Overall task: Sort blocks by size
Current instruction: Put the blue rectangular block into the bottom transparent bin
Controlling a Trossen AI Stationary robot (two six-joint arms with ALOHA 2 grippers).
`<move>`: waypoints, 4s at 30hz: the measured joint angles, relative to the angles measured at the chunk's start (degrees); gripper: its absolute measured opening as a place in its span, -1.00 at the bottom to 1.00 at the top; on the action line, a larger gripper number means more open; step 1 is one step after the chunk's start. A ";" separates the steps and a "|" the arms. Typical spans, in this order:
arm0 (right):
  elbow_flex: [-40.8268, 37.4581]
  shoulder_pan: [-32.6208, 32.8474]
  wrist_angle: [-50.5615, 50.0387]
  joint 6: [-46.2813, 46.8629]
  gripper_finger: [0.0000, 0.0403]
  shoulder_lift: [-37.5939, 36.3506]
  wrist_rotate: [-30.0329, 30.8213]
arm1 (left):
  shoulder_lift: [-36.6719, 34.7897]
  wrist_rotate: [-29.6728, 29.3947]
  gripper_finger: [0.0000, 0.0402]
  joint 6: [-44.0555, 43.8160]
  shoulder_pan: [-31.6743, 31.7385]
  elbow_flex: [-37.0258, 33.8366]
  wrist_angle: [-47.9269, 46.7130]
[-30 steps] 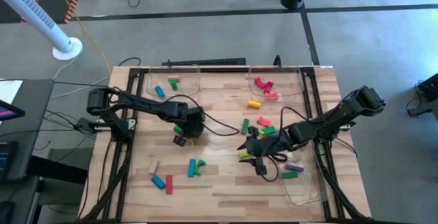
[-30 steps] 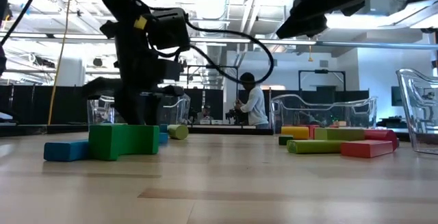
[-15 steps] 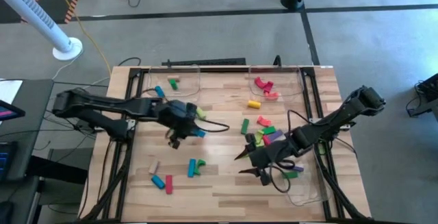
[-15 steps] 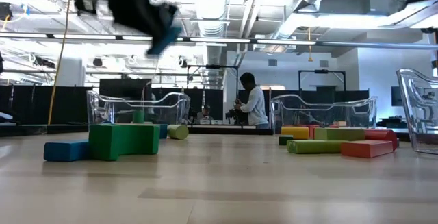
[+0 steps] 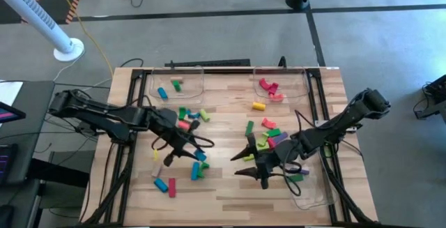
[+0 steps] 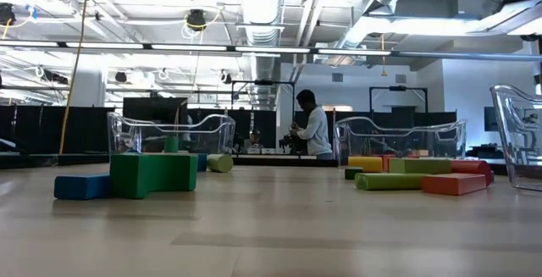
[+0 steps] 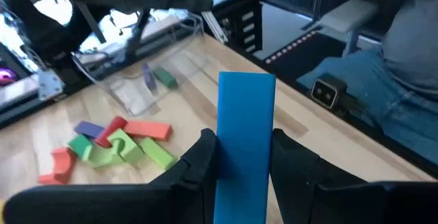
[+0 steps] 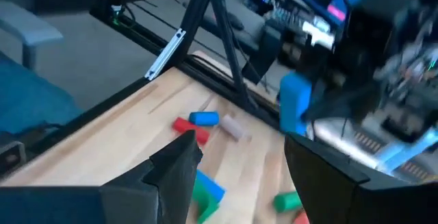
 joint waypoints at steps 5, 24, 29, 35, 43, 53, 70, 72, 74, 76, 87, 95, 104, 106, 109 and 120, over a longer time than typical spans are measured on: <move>0.00 -0.43 7.36 -7.05 0.24 4.69 -0.02 | 4.55 1.57 -0.52 0.01 -0.11 0.00 3.65; 12.51 -3.42 2.94 -10.35 0.24 15.67 -0.04 | 7.45 7.09 -0.52 -0.92 0.06 0.00 6.51; 13.75 -3.93 2.60 -11.23 0.24 17.32 -0.43 | 7.45 7.74 -0.52 -1.05 0.06 0.02 6.59; 14.62 -4.73 2.27 -11.36 0.24 18.46 -2.06 | 7.43 7.84 -0.52 -1.14 0.06 0.02 6.82; 14.84 -4.68 3.82 -11.82 0.23 18.44 -3.24 | 7.43 7.96 -0.52 -1.28 0.06 0.02 6.80; 14.84 -5.60 4.46 -11.80 -0.05 18.41 -7.74 | 7.44 9.31 -0.52 -1.27 0.06 0.02 7.43; 14.79 -6.34 5.70 -11.36 -0.13 18.36 -13.38 | 10.30 10.30 -0.52 -3.06 0.08 0.02 14.06; 14.78 -6.54 5.97 -11.21 -0.13 18.82 -14.14 | 12.21 10.40 -0.52 -3.41 0.21 0.69 15.13; 14.80 -6.49 6.02 -11.27 -0.13 19.36 -14.12 | 13.47 10.88 -0.52 -3.49 0.31 1.11 14.60; 14.67 -6.36 5.24 -11.15 -0.13 19.86 -14.10 | 13.93 11.22 -0.52 -3.66 0.33 1.66 14.66; 14.80 -6.47 3.55 -10.75 -0.13 20.08 -12.37 | 12.95 12.66 -0.52 -4.62 0.28 1.68 10.55; 14.78 -6.50 2.92 -10.06 -0.20 20.08 -11.77 | 12.93 13.40 -0.49 -4.50 0.28 1.68 9.28; 14.80 -6.52 3.16 -10.55 -0.47 20.05 -11.77 | 13.00 13.42 -0.50 -4.47 0.25 1.62 9.87; 14.80 -6.52 3.13 -10.57 -0.49 20.05 -11.78 | 13.00 13.45 -0.50 -4.52 0.24 1.62 9.85; 14.80 -6.52 2.92 -10.53 -0.50 20.05 -11.78 | 13.00 13.43 -0.50 -4.55 0.24 1.62 9.80; 14.90 -4.61 -0.34 -10.02 -0.51 19.95 -5.89 | 13.04 12.94 -0.45 -6.70 0.28 1.62 8.27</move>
